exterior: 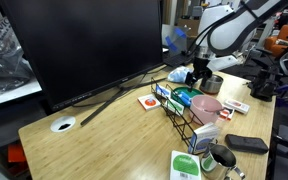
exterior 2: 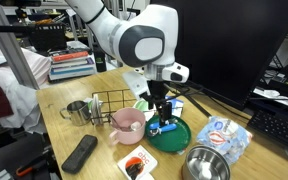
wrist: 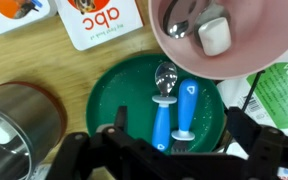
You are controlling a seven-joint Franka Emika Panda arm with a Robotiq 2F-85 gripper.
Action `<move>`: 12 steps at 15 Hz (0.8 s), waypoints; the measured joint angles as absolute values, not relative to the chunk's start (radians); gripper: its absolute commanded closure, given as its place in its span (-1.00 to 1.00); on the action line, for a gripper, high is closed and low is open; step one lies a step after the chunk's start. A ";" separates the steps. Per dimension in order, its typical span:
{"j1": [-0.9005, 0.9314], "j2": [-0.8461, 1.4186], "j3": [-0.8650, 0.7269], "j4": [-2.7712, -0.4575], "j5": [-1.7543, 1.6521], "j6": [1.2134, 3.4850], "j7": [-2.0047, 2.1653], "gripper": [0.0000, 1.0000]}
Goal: Pick up the blue spoon and place it in the pink cup
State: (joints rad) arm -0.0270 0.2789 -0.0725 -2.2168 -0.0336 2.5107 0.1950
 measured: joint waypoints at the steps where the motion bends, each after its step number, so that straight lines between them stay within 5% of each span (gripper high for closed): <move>1: -0.027 0.307 -0.071 -2.201 -0.025 2.524 0.190 -1.00; 12: -0.001 0.461 -0.103 -2.044 -0.049 2.556 0.231 -1.00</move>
